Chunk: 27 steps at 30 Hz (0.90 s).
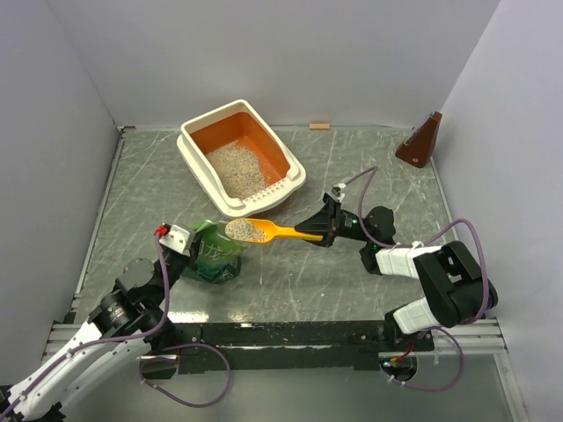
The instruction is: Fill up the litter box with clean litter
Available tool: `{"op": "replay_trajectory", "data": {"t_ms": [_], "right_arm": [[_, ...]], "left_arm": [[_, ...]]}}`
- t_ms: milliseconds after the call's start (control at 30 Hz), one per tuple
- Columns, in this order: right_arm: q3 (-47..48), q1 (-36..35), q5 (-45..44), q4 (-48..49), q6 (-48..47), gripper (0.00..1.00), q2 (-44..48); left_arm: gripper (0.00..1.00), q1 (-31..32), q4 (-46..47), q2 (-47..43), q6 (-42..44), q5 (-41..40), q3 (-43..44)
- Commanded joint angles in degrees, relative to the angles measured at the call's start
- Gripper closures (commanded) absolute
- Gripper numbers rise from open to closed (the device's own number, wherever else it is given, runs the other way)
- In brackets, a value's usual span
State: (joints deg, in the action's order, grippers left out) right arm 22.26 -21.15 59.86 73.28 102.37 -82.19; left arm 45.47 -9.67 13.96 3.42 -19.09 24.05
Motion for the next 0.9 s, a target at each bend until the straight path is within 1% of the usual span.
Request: {"op": "replay_trajectory", "data": {"t_ms": [0,333,633,767,833,867], "right_arm": [[2.08,1.54,-0.70,20.50,2.66,1.00,1.25],[10.69,3.30,-5.01,20.33,2.93,1.00,-4.90],[21.14,4.01,-10.10,20.42,1.88,1.00,-16.76],[27.90,4.45,-11.78,18.49,1.26,1.00,-22.99],[32.12,4.71,-12.04,15.51,-0.14,1.00,-26.42],[34.14,4.89,-11.78,13.06,-2.33,1.00,-27.57]], "left_arm": [[1.00,0.14,6.07,-1.12,0.27,-2.44,0.38],[0.99,-0.12,6.59,-1.12,0.45,-2.62,0.12],[0.99,-0.30,6.42,-2.09,0.01,-1.48,0.38],[0.99,-0.30,6.60,-2.70,-0.08,-0.86,0.20],[0.99,-0.38,6.42,-2.44,-0.34,-0.60,0.29],[0.99,-0.39,6.42,-2.18,-0.43,0.01,0.38]]}}
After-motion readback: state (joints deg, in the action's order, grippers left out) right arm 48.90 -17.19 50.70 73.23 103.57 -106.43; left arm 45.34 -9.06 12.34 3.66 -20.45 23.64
